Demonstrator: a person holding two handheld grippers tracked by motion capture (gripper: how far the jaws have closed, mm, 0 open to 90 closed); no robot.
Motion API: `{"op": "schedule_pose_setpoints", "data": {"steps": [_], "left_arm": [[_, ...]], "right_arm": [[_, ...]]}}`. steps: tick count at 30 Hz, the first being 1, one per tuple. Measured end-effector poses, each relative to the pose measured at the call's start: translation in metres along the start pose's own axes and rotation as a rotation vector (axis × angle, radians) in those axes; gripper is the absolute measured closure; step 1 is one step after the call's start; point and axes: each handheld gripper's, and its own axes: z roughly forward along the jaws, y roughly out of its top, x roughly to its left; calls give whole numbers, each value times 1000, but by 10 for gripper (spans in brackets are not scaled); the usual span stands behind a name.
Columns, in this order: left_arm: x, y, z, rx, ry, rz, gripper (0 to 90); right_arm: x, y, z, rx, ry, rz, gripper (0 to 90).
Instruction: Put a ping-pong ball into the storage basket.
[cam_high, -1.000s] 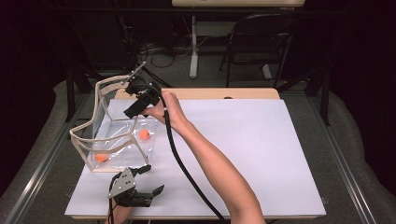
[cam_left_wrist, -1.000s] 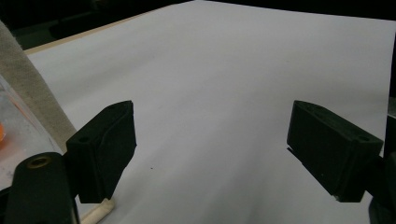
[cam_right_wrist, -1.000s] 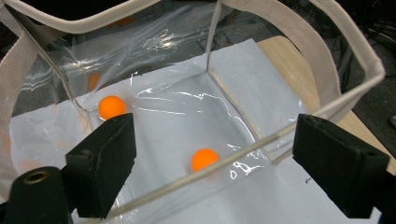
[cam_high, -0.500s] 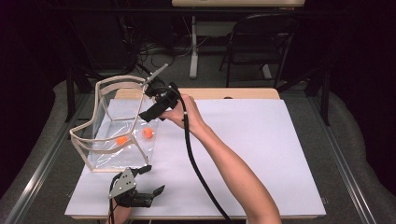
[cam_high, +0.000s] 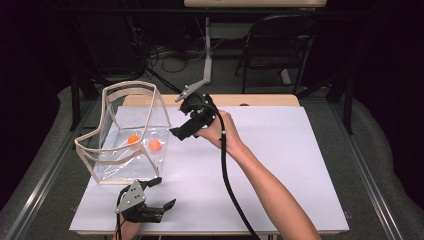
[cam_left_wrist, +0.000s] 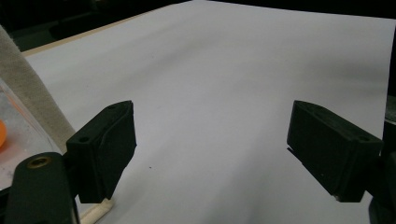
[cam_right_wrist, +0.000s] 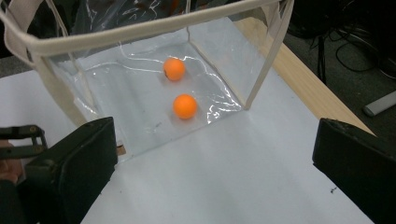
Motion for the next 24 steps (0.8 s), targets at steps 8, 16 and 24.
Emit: {"op": "schedule_pose_setpoints", "data": {"steps": [8, 16, 24], "left_arm": [[0, 0, 0, 5, 3, 1, 157], [1, -1, -1, 8, 8, 2, 157], [2, -1, -2, 7, 12, 0, 157]], "right_arm": [[1, -31, -13, -10, -10, 1, 0], [0, -65, -25, -34, -17, 16, 0], [3, -98, -33, -33, -36, 29, 0]]}}
